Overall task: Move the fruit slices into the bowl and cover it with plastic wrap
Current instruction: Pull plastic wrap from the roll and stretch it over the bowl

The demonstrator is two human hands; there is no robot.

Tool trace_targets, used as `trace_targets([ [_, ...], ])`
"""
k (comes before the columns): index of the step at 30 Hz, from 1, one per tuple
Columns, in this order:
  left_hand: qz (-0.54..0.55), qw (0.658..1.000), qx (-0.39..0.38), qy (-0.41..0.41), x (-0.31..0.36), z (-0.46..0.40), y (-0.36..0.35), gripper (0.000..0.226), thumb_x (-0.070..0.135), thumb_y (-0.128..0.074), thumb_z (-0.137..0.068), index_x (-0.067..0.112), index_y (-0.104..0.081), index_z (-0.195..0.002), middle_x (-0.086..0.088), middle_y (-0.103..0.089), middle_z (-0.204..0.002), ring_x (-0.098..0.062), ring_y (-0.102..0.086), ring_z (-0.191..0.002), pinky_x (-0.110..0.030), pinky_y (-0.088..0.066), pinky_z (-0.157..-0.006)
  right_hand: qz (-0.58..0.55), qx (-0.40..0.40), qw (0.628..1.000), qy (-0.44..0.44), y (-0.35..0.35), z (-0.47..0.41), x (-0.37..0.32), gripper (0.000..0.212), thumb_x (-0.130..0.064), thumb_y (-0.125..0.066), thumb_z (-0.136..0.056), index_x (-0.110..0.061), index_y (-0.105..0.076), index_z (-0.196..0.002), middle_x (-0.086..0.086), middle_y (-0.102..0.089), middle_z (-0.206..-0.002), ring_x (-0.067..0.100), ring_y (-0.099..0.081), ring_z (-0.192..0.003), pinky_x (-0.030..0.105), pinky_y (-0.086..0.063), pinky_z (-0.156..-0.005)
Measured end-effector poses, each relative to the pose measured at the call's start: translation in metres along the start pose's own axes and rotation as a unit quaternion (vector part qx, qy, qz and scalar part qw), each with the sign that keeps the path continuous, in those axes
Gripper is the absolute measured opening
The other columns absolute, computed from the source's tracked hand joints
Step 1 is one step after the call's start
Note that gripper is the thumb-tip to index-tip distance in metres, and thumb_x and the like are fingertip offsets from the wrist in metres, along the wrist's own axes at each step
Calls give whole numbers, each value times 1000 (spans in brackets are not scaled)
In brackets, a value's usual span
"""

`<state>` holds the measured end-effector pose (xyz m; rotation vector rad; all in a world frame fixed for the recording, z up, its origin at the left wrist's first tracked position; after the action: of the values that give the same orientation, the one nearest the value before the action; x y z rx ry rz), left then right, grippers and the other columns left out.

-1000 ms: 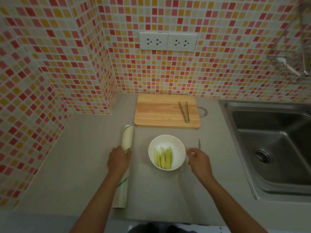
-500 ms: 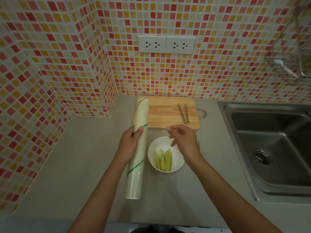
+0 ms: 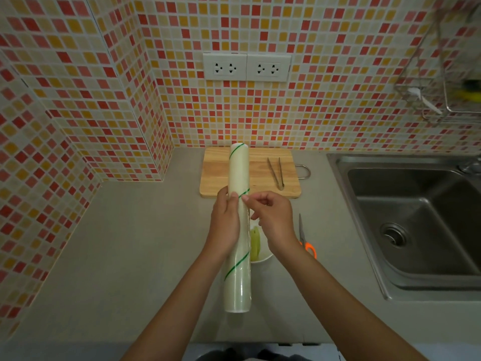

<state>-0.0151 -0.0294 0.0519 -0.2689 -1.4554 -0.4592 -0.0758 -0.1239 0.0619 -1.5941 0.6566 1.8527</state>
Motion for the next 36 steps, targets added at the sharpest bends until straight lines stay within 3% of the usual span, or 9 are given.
trace_targets([
  [8, -14, 999, -45, -17, -1, 6, -5, 15, 32, -38, -101, 39, -51, -101, 11, -61, -90, 3, -60, -73, -16, -46, -62, -40, -30, 997, -56, 11, 4, 7, 9, -8, -64, -87, -6, -70, -80, 3, -61, -63, 9, -50, -50, 20, -42, -50],
  [14, -33, 998, -21, -47, 2, 9, 0, 19, 28, -40, -101, 27, -51, -117, 12, -61, -96, 11, -59, -77, -5, -44, -65, -94, -47, 992, -74, 23, 4, 10, 10, -10, -60, -91, -5, -61, -82, 6, -54, -69, 12, -51, -53, 22, -43, -51],
  [16, -40, 998, -20, -52, 3, 12, -2, 23, 30, -40, -100, 26, -50, -121, 5, -62, -103, 4, -61, -88, -12, -48, -74, -74, -45, 994, -74, 21, 2, 9, 17, -23, -62, -90, -8, -60, -84, 0, -59, -69, 10, -53, -50, 22, -44, -48],
  [19, -57, 996, -28, -67, 6, 16, -7, 33, 35, -40, -100, 27, -47, -131, -5, -57, -121, -19, -59, -110, -38, -50, -93, 9, -15, 999, -35, 13, -7, -1, 33, -44, -61, -88, -12, -54, -81, -7, -56, -62, 4, -52, -46, 19, -44, -43],
  [22, -56, 995, -25, -84, 10, 19, -6, 29, 33, -39, -101, 28, -49, -128, 0, -58, -118, -13, -58, -108, -28, -48, -90, 60, -23, 996, 68, 5, -16, -17, 28, -28, -53, -96, -12, -47, -75, -1, -50, -58, 7, -47, -46, 21, -42, -44],
  [25, -33, 997, -29, -70, 11, 18, -1, 24, 30, -38, -102, 31, -53, -120, 10, -62, -106, -1, -59, -91, -11, -43, -75, -13, -29, 998, 55, 10, -24, -18, 29, -12, -47, -97, -12, -45, -69, -2, -51, -48, 10, -47, -39, 24, -41, -42],
  [28, -43, 996, -38, -73, 12, 18, 0, 28, 29, -37, -102, 26, -53, -125, 6, -63, -111, -2, -59, -94, -15, -42, -76, -65, -23, 998, -12, 12, -30, -16, 28, -26, -45, -98, -13, -50, -74, 2, -53, -50, 13, -49, -36, 22, -40, -39],
  [31, -51, 995, -37, -82, 15, 21, -5, 30, 30, -36, -102, 26, -52, -128, 6, -62, -116, -4, -59, -103, -20, -44, -84, 15, 2, 1000, 7, 9, -41, -25, 37, -47, -47, -95, -14, -52, -80, 1, -52, -54, 13, -50, -41, 20, -39, -36],
  [36, -63, 995, -34, -74, 11, 22, -8, 31, 32, -35, -102, 28, -49, -130, 5, -58, -119, -6, -57, -107, -22, -42, -85, 130, 34, 985, 107, 10, -56, -45, 32, -24, -42, -99, -15, -39, -69, 13, -50, -65, 24, -46, -58, 44, -46, -59],
])
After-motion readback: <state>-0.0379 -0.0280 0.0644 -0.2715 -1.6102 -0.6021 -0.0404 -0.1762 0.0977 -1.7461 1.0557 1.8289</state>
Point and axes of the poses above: each hand's wrist, its own z-axis away from the middle knuckle, its own y-axis out of the back of the hand, x = y × z, the point moved 4 cm from there along -z, towards the middle knuckle
